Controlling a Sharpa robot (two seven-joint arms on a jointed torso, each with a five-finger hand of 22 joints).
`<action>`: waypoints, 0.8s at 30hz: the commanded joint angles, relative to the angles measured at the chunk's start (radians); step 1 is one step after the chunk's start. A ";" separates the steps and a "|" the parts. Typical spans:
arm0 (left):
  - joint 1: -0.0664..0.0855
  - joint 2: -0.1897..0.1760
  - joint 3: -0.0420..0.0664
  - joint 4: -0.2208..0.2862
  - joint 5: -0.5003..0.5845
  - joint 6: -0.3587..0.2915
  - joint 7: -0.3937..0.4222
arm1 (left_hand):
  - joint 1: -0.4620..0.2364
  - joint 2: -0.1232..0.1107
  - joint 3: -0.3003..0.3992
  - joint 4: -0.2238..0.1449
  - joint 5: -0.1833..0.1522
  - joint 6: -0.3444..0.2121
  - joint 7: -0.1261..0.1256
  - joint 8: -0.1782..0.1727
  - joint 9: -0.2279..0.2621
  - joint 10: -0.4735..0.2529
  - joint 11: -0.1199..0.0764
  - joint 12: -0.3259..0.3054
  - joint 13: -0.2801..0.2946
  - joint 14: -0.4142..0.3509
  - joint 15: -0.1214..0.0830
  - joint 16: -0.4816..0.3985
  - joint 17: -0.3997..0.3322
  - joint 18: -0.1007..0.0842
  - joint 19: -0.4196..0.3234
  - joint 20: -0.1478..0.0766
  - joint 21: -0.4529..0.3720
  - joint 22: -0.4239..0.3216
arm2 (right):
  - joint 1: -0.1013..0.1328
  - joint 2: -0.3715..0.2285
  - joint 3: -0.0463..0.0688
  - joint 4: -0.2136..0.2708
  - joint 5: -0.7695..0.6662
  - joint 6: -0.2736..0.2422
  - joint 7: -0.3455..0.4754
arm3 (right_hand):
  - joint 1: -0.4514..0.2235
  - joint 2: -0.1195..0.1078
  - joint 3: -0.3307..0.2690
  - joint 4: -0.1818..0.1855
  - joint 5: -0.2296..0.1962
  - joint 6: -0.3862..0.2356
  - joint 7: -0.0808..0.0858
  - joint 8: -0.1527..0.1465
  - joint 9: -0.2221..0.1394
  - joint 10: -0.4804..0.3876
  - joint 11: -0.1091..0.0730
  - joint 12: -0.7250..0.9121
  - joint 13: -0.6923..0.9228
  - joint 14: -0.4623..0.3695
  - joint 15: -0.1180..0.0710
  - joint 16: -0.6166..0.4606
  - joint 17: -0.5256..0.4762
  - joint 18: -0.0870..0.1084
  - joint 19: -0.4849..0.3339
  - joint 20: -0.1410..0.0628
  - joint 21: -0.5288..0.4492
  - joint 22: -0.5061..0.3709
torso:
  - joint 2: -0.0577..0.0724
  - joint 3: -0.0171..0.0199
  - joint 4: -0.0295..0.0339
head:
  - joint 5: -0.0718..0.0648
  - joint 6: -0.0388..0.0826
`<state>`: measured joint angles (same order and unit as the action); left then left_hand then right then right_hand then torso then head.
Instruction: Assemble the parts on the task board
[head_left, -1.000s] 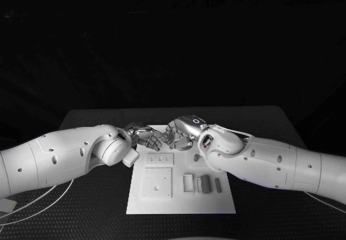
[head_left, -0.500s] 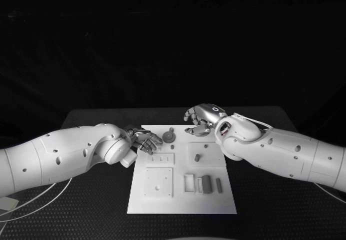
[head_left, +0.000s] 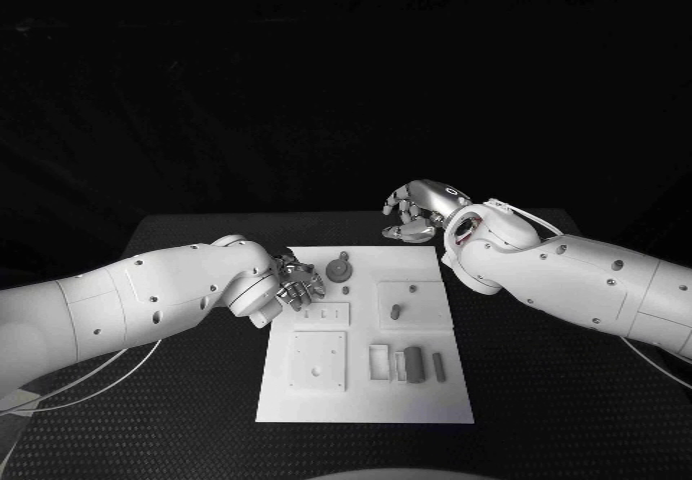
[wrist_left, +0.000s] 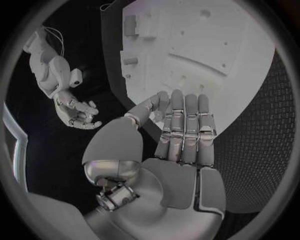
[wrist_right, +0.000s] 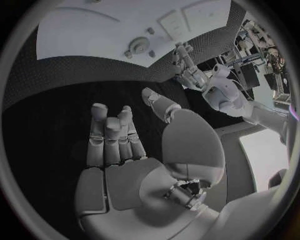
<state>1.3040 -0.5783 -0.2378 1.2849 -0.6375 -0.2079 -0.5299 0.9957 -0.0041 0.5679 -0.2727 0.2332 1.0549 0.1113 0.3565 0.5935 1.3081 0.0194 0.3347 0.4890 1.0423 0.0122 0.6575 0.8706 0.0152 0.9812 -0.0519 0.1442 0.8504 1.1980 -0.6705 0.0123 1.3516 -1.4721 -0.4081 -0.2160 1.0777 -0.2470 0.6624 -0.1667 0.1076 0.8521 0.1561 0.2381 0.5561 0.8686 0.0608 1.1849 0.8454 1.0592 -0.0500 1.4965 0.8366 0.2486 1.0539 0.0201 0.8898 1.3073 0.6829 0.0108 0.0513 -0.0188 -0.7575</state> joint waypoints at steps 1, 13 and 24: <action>-0.003 0.002 0.000 -0.005 -0.085 0.069 -0.059 | 0.001 0.009 0.006 0.001 0.003 0.044 -0.040 0.004 0.010 0.017 -0.019 0.007 0.003 0.009 -0.002 0.004 0.002 -0.015 0.007 -0.004 0.004 0.003 | 0.002 -0.001 0.001 0.002 0.050 0.026 0.009 | 0.005 0.009 -0.001 0.004 -0.004 -0.006 0.013 -0.001 -0.002 -0.006 -0.002 0.003 -0.001 -0.003 0.002 -0.003 0.001 0.013 -0.008 0.003 -0.005 0.014 | 0.000 0.0031 -0.0041 | 0.004 -0.005; -0.009 0.001 0.000 0.022 -0.103 0.093 -0.055 | -0.008 -0.001 0.005 0.008 0.004 0.053 -0.044 0.006 0.016 0.022 -0.023 0.014 0.015 0.020 -0.007 0.004 0.012 -0.015 0.014 -0.009 0.008 0.013 | 0.004 0.004 0.001 -0.005 0.076 0.040 0.010 | -0.002 0.013 -0.006 0.008 -0.004 -0.009 0.015 -0.001 -0.005 -0.009 -0.001 0.004 -0.002 -0.006 0.003 -0.003 0.001 0.013 -0.010 0.005 -0.006 0.015 | 0.000 0.0021 -0.0008 | -0.001 -0.011; -0.015 0.010 0.000 0.028 -0.189 0.080 -0.042 | -0.008 -0.004 0.006 0.022 -0.005 0.048 -0.043 0.001 0.025 0.012 -0.024 0.027 0.039 0.036 -0.016 0.019 0.001 -0.015 0.027 -0.021 0.026 0.045 | 0.005 0.005 0.001 -0.002 0.079 0.055 0.009 | -0.002 0.014 -0.006 0.008 -0.004 -0.010 0.015 -0.001 -0.005 -0.009 0.000 0.004 -0.002 -0.006 0.003 -0.002 0.001 0.013 -0.011 0.006 -0.006 0.015 | 0.000 0.0015 -0.0011 | -0.003 -0.013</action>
<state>1.2897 -0.5704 -0.2385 1.3101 -0.7624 -0.1386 -0.5800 0.9943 -0.0057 0.5727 -0.2575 0.2308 1.0562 0.1097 0.3534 0.5940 1.3080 0.0190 0.3581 0.5267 1.0721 -0.0035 0.6731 0.8731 0.0153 1.0010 -0.0716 0.1673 0.8935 1.2020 -0.6662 0.0123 1.3483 -1.3990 -0.3731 -0.2145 1.0767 -0.2392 0.6584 -0.1626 0.1076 0.8452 0.1592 0.2381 0.5515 0.8686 0.0608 1.1849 0.8446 1.0593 -0.0500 1.4965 0.8366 0.2487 1.0503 0.0237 0.8898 1.3074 0.6833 0.0122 0.0500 -0.0218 -0.7703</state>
